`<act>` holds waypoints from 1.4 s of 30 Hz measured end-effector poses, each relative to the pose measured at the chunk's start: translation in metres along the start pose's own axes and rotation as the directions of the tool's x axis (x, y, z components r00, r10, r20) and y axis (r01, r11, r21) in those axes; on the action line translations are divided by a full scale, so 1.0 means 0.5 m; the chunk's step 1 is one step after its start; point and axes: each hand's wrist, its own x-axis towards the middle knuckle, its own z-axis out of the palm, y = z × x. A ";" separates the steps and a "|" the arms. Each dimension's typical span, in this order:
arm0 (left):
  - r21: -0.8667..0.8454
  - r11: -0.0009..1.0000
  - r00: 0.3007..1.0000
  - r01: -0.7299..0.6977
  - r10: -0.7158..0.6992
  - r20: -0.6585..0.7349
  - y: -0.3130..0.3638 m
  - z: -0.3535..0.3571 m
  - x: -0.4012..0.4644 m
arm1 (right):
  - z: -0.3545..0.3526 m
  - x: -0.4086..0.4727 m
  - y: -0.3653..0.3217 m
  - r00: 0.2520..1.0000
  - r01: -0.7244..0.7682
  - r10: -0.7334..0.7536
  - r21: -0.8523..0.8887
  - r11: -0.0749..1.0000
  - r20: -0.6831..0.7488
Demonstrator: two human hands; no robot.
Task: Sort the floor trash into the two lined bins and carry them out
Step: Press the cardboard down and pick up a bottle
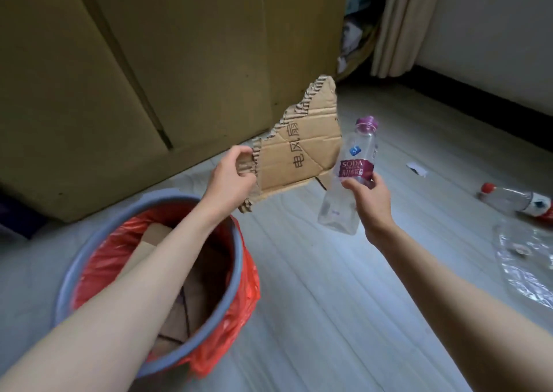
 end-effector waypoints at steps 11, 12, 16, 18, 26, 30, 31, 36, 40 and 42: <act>0.373 0.859 0.936 0.351 -0.306 -0.175 -0.153 -0.398 -0.108 | 0.233 -0.193 -0.115 0.970 0.093 -0.090 -0.004 0.996 0.224; 0.473 0.801 0.931 0.366 -0.322 -0.175 -0.156 -0.416 -0.120 | 0.243 -0.208 -0.118 0.964 0.100 -0.094 -0.015 0.995 0.249; 0.723 0.611 0.937 0.322 -0.316 -0.150 -0.171 -0.432 -0.151 | 0.257 -0.250 -0.118 0.949 0.128 -0.102 -0.068 0.989 0.297; 0.763 0.577 0.942 0.290 -0.313 -0.121 -0.187 -0.423 -0.164 | 0.256 -0.263 -0.111 0.950 0.122 -0.092 -0.081 0.989 0.299; 0.859 0.446 0.961 0.252 -0.221 -0.167 -0.236 -0.404 -0.169 | 0.233 -0.258 -0.087 0.968 0.084 -0.038 -0.179 0.980 0.247; 0.806 0.500 0.943 0.315 -0.258 -0.208 -0.254 -0.415 -0.171 | 0.239 -0.258 -0.079 0.965 0.100 -0.049 -0.189 0.977 0.259; 0.770 0.543 0.937 0.337 -0.277 -0.214 -0.261 -0.421 -0.173 | 0.242 -0.258 -0.077 0.962 0.106 -0.055 -0.183 0.977 0.266; 0.530 0.738 0.906 0.416 -0.387 -0.173 -0.266 -0.426 -0.198 | 0.252 -0.265 -0.069 0.953 0.126 -0.070 -0.174 0.977 0.295; 0.433 0.810 0.917 0.395 -0.376 -0.134 -0.277 -0.422 -0.216 | 0.245 -0.270 -0.063 0.957 0.102 -0.054 -0.157 0.982 0.286; 0.448 0.816 0.931 0.364 -0.340 -0.136 -0.283 -0.422 -0.223 | 0.239 -0.271 -0.055 0.960 0.085 -0.039 -0.155 0.984 0.278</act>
